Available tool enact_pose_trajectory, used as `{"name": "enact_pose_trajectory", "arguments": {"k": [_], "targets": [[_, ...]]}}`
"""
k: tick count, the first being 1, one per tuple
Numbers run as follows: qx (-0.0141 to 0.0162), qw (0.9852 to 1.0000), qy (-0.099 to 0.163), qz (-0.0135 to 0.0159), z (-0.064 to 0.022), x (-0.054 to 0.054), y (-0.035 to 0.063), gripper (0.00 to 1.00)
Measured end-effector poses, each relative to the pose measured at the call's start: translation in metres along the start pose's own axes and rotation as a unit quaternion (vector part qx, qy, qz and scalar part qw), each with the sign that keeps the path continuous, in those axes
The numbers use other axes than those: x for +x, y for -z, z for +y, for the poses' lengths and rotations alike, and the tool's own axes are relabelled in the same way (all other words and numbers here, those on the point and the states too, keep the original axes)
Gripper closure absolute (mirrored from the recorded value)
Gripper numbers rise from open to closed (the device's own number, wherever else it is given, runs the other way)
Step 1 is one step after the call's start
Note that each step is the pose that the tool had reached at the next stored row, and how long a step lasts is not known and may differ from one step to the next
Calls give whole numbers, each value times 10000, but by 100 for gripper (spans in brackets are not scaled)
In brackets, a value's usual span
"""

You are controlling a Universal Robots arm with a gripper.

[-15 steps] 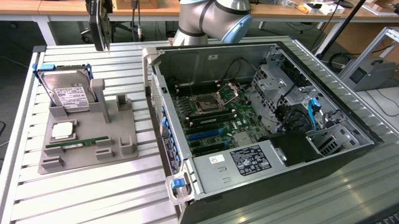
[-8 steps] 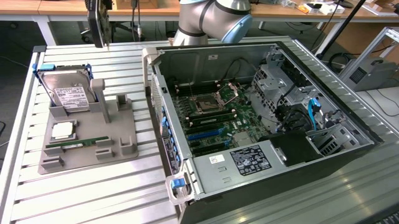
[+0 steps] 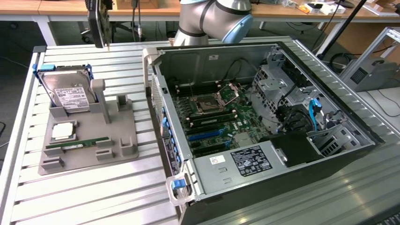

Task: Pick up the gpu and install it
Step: 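Pick up the gpu and move the gpu toward the slot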

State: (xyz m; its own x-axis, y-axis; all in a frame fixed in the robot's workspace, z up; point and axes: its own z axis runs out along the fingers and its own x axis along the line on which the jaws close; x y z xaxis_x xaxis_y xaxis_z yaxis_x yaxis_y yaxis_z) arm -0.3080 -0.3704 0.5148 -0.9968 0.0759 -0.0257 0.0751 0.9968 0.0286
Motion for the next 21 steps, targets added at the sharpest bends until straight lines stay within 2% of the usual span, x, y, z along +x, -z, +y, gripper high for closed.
{"name": "enact_pose_trajectory", "arguments": {"k": [10,21], "targets": [[25,10000,1,-1,-2,-52,-33,70],[29,10000,1,-2,-12,-111,-70,70]]}}
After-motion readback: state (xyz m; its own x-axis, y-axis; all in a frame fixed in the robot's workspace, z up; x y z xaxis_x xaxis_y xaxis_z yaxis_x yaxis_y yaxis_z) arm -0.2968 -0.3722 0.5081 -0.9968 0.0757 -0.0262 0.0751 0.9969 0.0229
